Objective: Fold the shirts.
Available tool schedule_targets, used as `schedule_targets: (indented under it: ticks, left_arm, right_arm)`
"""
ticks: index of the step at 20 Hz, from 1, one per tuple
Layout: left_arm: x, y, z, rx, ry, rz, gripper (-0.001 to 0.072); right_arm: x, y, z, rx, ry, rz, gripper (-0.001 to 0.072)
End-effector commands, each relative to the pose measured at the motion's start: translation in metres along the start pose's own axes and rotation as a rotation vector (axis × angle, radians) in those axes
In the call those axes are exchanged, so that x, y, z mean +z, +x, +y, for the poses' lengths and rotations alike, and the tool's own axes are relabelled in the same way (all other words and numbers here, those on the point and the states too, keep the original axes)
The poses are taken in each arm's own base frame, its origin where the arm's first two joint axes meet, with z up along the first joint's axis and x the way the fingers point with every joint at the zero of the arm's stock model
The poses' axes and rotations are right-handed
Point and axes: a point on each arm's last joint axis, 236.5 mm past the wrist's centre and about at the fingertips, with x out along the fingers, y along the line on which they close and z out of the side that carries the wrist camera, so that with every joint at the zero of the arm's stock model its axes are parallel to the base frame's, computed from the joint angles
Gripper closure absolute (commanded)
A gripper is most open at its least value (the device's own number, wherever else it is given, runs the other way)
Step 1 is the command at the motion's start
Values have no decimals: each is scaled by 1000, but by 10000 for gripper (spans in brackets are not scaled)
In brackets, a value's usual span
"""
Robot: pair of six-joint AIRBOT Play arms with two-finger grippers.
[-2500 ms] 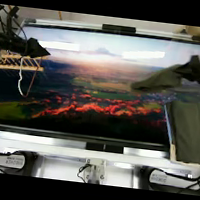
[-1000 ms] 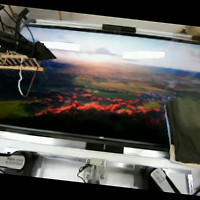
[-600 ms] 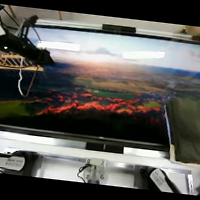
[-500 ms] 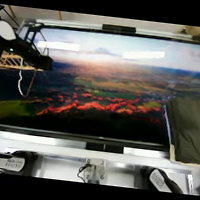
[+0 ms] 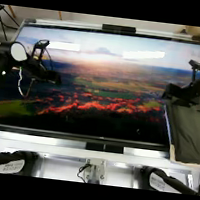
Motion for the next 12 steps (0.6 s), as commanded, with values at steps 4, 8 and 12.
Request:
schedule_targets:
  ticks: [4,8,12]
  left_arm:
    - [-11,3,5,10,-34,6,-13]
    - [-12,3,6,12,-9,8,-13]
    - [-12,3,6,11,-8,7,-13]
  right_arm:
    - [-6,6,24,70,-21,42,82]
    - [-6,6,24,70,-21,43,82]
    - [-6,6,24,70,-21,42,82]
